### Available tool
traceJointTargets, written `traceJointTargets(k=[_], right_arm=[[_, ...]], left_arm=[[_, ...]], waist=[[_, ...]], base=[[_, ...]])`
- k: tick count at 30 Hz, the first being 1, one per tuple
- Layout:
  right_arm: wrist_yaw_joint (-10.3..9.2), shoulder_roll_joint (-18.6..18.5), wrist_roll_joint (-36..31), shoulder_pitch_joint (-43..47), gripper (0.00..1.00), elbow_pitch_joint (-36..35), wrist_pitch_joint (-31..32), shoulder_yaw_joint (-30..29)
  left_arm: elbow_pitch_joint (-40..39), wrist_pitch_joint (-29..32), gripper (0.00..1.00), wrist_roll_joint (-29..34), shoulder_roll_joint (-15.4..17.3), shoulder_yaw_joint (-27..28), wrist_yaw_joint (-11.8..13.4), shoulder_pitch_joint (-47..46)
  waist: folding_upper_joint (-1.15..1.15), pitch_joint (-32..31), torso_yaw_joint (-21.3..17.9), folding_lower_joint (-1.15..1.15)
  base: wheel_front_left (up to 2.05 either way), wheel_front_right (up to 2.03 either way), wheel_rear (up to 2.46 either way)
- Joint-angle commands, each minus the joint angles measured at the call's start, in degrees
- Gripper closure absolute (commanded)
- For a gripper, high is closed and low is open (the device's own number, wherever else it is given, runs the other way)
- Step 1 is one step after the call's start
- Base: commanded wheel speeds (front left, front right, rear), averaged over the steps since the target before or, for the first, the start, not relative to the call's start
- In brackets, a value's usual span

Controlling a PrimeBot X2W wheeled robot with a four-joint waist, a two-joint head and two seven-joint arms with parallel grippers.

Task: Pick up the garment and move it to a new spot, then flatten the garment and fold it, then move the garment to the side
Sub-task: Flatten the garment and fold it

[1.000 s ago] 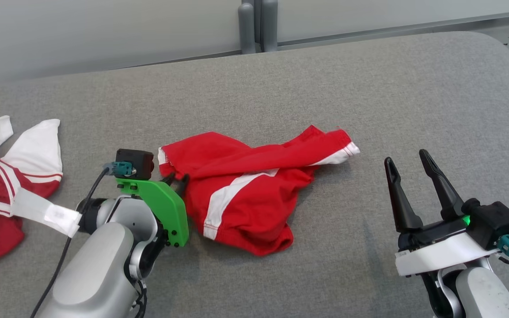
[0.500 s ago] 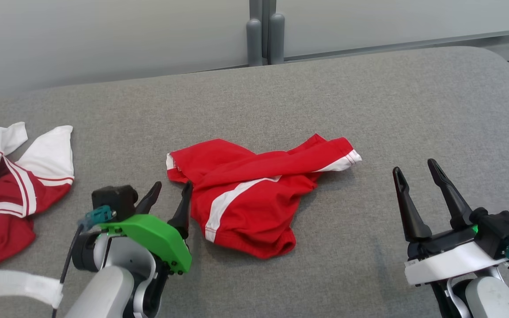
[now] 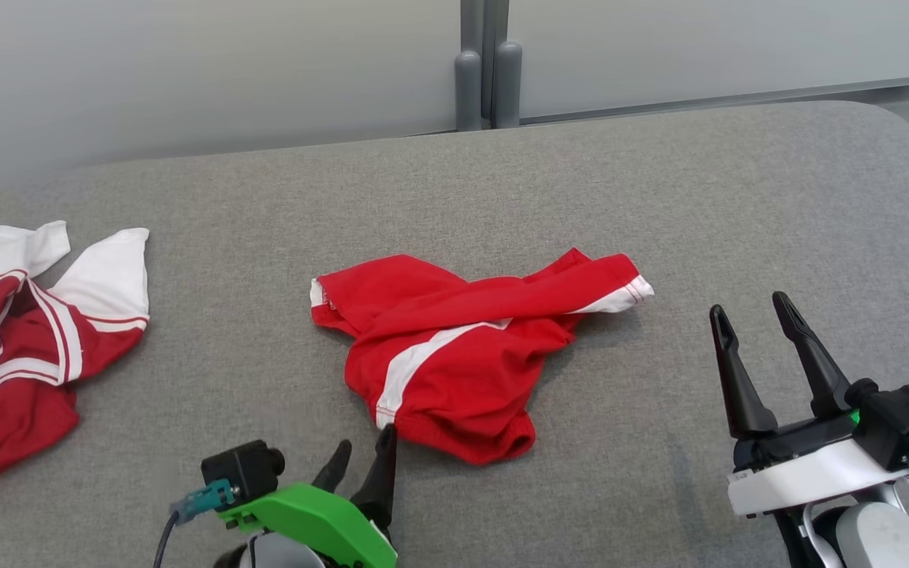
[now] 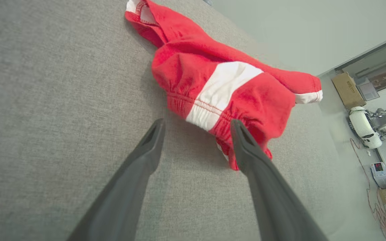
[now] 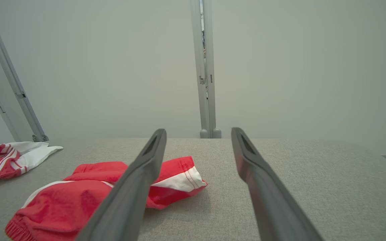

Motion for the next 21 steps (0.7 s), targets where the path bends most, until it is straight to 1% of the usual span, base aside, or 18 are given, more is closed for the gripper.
traceJointTargets(k=[1,6,13,18,21], right_arm=[[0.00,0.03,-0.45,0.02,0.00,-0.26,-0.17,0.10],[0.00,0.54,-0.42,-0.12,0.00,-0.61,-0.18,-0.09],[0.00,1.00,-0.33,-1.32,0.00,-0.33,-0.18,0.24],[0.00,1.26,-0.30,-1.52,0.00,-0.21,-0.17,-0.11],[0.00,1.34,-0.38,-1.46,0.00,-0.24,-0.18,-0.15]], left_arm=[[0.05,0.28,0.00,-1.36,-0.58,0.30,-0.22,1.51],[-0.48,2.70,0.00,-7.27,-2.18,1.60,-1.40,3.82],[0.74,3.25,0.00,-12.82,-4.36,4.18,-2.37,0.62],[2.83,2.32,0.00,-14.13,-4.77,5.69,-2.24,-1.11],[4.56,1.27,0.00,-14.01,-4.98,6.47,-2.70,-2.01]], waist=[[0.43,0.12,-0.20,0.00],[0.43,0.99,-0.78,0.00],[0.43,2.33,-1.97,0.00],[0.43,2.80,-2.99,0.00],[0.43,2.94,-3.38,0.00]], base=[[0.00,0.00,0.00],[0.00,0.00,0.00],[0.00,0.00,0.00],[0.00,0.00,0.00],[0.00,0.00,0.00]])
